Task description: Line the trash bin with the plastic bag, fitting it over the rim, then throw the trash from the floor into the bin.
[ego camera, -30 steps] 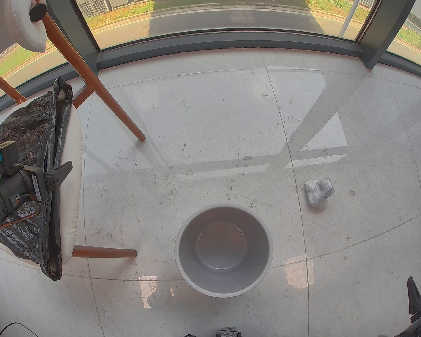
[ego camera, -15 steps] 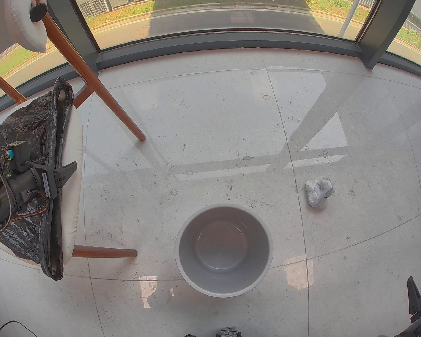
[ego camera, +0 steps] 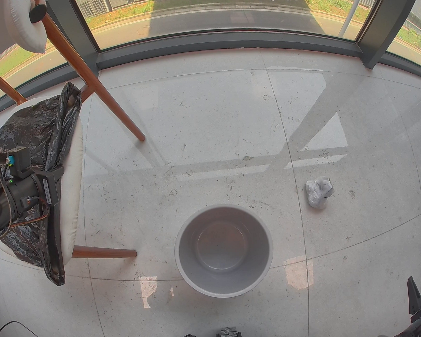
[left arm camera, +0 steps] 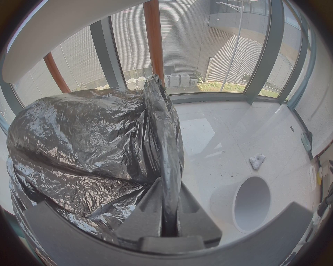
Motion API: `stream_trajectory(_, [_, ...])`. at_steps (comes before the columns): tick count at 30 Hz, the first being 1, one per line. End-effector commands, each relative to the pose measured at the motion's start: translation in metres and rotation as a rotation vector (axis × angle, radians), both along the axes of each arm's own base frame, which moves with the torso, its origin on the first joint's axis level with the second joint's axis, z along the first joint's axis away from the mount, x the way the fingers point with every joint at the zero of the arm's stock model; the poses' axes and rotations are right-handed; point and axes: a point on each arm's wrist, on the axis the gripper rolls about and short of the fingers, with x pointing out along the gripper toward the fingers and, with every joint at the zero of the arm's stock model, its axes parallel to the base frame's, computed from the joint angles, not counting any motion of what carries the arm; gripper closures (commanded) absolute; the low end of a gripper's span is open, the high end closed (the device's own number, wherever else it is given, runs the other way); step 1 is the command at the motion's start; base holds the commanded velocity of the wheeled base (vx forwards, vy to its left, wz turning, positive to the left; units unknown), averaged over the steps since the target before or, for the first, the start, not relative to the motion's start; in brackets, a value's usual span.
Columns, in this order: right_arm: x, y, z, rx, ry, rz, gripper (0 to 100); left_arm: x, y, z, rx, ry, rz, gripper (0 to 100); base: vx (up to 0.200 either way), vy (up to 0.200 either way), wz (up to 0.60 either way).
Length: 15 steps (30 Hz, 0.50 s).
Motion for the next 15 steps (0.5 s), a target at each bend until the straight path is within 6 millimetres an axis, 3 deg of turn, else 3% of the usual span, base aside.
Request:
stream_trajectory(1, [0.000,0.000,-0.005,0.000,0.001,0.001,0,-0.022,0.000,0.010,-0.040,-0.007,-0.026,100,0.000,0.000,0.00])
stream_trajectory(8, [0.000,0.000,-0.005,0.000,0.001,0.001,0,-0.055,-0.005,0.029,-0.269,0.067,-0.224,100,0.000,0.000,0.00])
stream_trajectory(15, [0.000,0.000,-0.005,0.000,0.001,0.001,0,-0.059,-0.008,0.041,-0.399,0.090,-0.334,100,0.000,0.000,0.00])
